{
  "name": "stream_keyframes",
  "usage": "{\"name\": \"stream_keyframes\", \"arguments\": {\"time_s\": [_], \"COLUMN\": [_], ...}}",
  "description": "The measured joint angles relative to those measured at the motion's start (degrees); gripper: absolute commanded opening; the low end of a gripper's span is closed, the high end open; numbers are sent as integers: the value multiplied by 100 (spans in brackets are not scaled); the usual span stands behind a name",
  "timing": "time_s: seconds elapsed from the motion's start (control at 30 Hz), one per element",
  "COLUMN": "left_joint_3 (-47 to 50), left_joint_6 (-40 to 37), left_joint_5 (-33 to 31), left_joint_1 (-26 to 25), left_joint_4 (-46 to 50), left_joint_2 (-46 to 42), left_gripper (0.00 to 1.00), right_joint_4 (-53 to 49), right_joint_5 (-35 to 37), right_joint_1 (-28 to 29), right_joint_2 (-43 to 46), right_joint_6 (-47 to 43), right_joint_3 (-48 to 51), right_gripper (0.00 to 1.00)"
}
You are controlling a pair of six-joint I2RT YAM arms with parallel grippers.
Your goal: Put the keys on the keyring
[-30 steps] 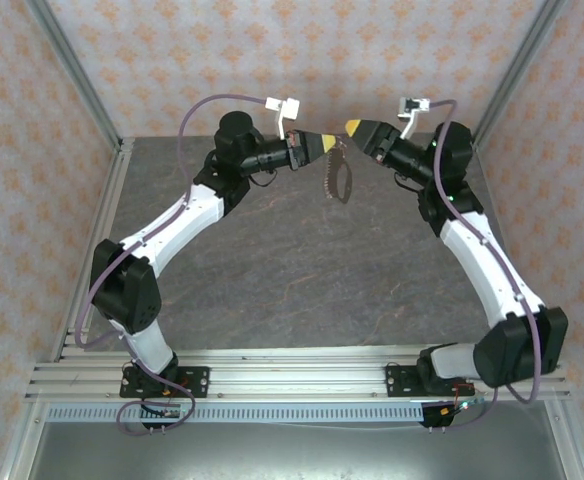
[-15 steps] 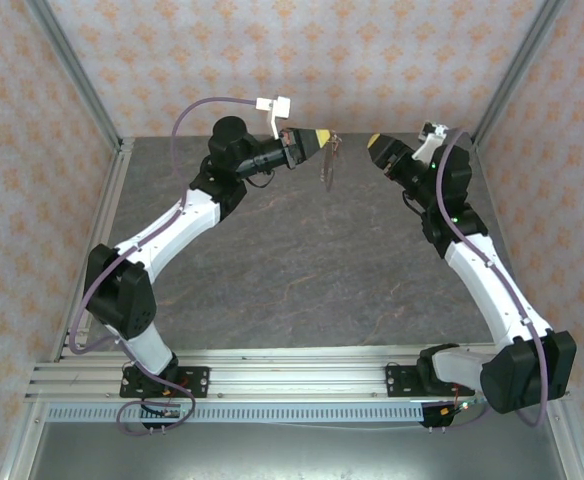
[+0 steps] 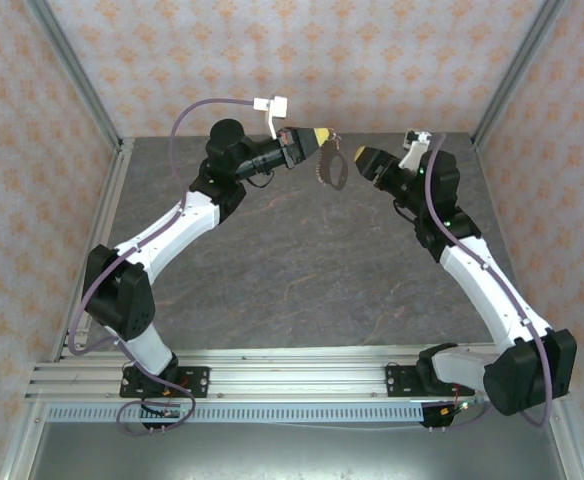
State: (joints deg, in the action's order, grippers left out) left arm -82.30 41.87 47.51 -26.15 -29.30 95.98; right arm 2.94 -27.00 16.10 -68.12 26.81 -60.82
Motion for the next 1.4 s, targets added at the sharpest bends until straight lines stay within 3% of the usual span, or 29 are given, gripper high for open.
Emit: {"name": "stream_keyframes", "arguments": {"time_s": [0.8,1.4], "left_joint_3": [13,13], "left_joint_6": [313,313], "left_joint_5": [155,175], "left_joint_1": [0,-11], "left_joint_4": [-352,-356], "left_joint_2": [0,0], "left_gripper": [0,0], "right_joint_4": [269,402], "right_joint_5": [-149,-254], "right_joint_1": [413,516], "right_joint_2": [348,348], "right_joint_6": [-503,-505], "right_joint_3": [337,-184], "right_gripper": [51,50]}}
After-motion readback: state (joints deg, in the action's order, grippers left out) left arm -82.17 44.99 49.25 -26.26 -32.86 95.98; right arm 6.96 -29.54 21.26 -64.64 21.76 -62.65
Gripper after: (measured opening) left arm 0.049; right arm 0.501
